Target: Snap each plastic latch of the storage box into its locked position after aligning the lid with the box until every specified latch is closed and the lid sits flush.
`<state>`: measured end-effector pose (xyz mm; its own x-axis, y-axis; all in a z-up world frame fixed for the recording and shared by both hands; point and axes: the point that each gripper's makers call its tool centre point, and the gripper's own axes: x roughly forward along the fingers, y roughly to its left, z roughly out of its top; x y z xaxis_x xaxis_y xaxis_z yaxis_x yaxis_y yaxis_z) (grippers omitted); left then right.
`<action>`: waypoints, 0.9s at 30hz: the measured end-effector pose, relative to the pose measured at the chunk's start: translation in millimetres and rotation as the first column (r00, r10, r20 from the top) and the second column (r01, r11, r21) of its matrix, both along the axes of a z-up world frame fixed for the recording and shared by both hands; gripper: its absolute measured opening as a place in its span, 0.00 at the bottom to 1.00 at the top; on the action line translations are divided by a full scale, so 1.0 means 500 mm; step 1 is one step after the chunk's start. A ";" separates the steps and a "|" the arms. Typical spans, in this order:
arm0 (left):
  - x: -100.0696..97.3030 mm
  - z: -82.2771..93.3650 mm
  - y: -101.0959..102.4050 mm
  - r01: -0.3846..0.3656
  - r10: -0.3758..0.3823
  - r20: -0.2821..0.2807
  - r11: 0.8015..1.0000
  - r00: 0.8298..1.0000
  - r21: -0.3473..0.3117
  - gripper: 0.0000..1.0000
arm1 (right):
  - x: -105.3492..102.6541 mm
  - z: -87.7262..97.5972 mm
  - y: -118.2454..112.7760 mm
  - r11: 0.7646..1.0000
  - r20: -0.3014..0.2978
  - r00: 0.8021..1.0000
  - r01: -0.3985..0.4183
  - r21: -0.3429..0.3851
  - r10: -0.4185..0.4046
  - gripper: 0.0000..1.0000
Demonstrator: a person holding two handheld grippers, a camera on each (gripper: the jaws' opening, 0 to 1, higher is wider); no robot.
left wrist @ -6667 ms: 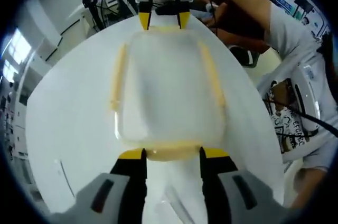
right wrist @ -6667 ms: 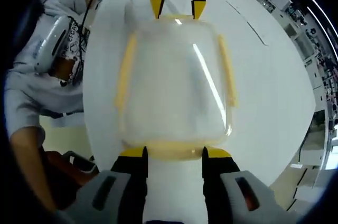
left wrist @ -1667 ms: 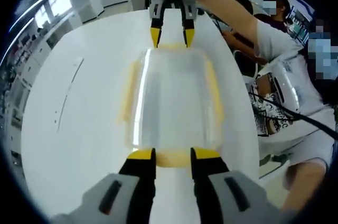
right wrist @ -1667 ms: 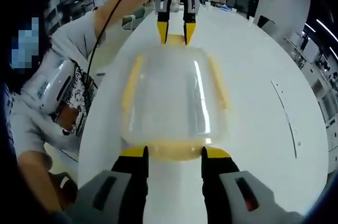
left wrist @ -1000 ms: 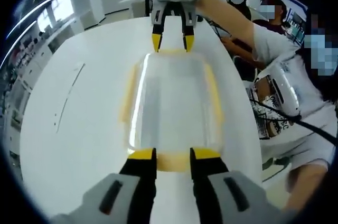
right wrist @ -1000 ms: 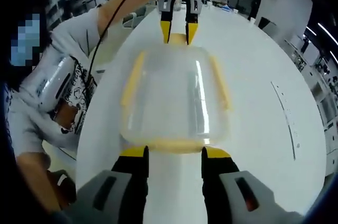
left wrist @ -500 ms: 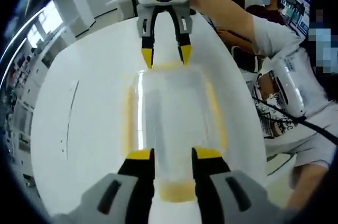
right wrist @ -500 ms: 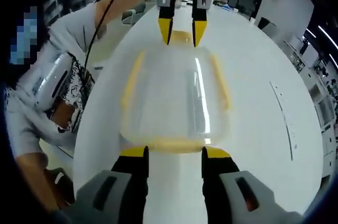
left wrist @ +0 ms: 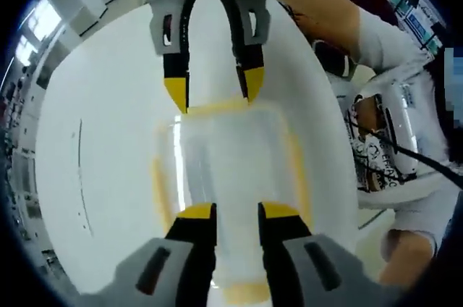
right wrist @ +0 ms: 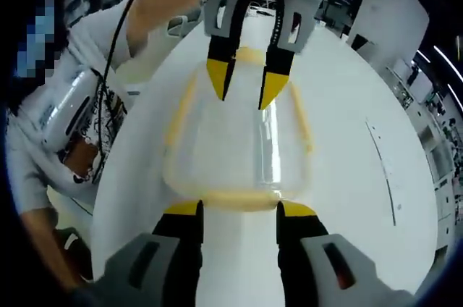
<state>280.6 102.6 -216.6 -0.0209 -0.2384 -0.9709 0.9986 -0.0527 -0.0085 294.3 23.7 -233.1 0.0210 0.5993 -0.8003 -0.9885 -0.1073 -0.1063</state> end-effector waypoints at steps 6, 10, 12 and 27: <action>0.001 -0.004 0.003 -0.023 0.022 0.009 0.997 1.000 0.068 0.22 | -0.005 0.006 -0.003 0.998 -0.012 1.000 -0.005 0.062 0.005 0.39; 0.000 -0.006 0.007 -0.029 0.028 0.013 0.995 1.000 0.093 0.22 | -0.007 0.034 -0.015 0.990 -0.004 1.000 0.003 0.142 -0.003 0.37; 0.000 -0.007 0.007 -0.030 0.029 0.014 0.994 0.999 0.109 0.22 | -0.006 0.045 -0.026 0.985 0.018 1.000 0.009 0.170 -0.012 0.30; -0.003 -0.008 0.014 -0.026 0.026 0.001 0.989 1.000 0.143 0.21 | 0.032 0.064 -0.036 0.870 0.138 0.968 0.119 0.478 -0.208 0.08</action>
<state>279.3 109.3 -220.8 -0.0170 -0.0971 -0.9951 0.9996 -0.0249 -0.0146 310.5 5.8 -201.3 0.2672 0.8745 -0.4047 -0.9467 0.1598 -0.2797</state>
